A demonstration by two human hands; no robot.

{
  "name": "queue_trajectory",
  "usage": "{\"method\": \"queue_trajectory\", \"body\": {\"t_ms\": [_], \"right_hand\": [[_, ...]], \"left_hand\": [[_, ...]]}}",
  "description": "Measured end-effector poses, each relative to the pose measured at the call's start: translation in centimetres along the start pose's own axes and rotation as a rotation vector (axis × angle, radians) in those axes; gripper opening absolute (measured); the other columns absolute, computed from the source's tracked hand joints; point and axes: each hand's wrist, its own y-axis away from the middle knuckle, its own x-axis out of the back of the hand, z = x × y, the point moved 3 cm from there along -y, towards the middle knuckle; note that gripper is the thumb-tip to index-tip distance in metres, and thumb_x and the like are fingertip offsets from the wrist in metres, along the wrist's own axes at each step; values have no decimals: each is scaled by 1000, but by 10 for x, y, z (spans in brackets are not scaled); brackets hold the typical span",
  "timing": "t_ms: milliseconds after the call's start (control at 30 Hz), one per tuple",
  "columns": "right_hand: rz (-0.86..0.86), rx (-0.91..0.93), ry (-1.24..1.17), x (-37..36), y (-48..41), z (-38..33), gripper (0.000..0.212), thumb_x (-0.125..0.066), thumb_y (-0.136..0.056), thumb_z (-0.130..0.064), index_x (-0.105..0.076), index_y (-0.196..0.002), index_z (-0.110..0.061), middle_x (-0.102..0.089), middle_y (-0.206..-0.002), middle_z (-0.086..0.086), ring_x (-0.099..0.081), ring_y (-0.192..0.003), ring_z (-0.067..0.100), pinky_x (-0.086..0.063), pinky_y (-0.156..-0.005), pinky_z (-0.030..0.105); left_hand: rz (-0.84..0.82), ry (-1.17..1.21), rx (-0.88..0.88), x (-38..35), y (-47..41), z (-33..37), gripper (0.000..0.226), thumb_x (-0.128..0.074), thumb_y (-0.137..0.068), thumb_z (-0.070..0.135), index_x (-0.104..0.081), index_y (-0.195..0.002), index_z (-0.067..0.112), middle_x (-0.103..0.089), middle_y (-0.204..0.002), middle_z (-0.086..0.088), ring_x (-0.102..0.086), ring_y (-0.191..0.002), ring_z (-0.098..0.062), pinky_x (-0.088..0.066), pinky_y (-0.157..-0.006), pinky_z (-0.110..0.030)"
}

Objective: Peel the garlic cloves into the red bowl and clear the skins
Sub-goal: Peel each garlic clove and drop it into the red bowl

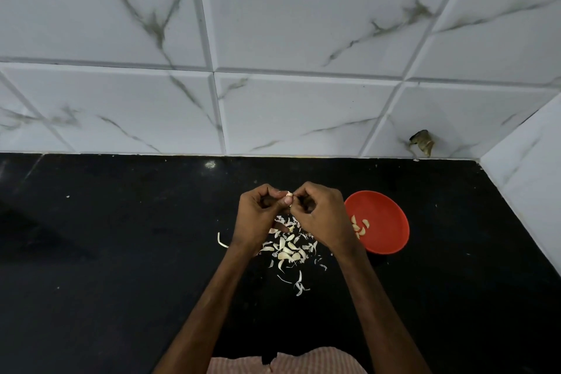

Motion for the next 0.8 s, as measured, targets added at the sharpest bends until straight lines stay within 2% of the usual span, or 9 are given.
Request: {"method": "queue_trajectory", "body": {"t_ms": [133,300,500,600,800], "right_hand": [[-5,-15,-13,-2,1,2,10,-75,-85,-9,-66,-82,-7,-66,-74,-4,-64,-65,9,-55,-60,28],[12,-37,-29,-3,0,2,12,-76,-84,-9,-65,-82,-7,-65,-74,-3,-64,-67,11,-56,-62,32],[37,-126,-184,-3,0,5,4,-72,-89,-9,-70,-91,-10,-70,-81,-8,-69,-75,7,-55,-67,18],[12,-100,-198,-2,-1,3,6,-70,-92,-9,-73,-96,-11,-71,-84,-10,-70,-78,5,-54,-69,15],[-1,-51,-150,-2,-2,2,8,-74,-88,-5,-76,-96,-7,-74,-85,-5,-71,-79,2,-54,-72,13]], "left_hand": [[-29,-38,2,2,-1,0,17,-73,-88,7,-63,-93,-6,-73,-97,-21,-74,-84,-32,-58,-47,-31],[-46,-21,37,5,-2,1,20,-73,-88,7,-65,-97,-8,-73,-97,-20,-74,-83,-28,-59,-49,-33],[-28,24,71,6,0,-1,17,-67,-93,6,-67,-103,-8,-71,-97,-19,-69,-81,-23,-58,-48,-33],[-18,36,63,8,0,-1,14,-68,-92,8,-67,-99,-5,-72,-95,-15,-70,-80,-20,-58,-48,-32],[-12,-8,20,10,-2,-3,6,-72,-90,8,-68,-90,4,-71,-98,-19,-71,-84,-26,-58,-48,-33]]}}
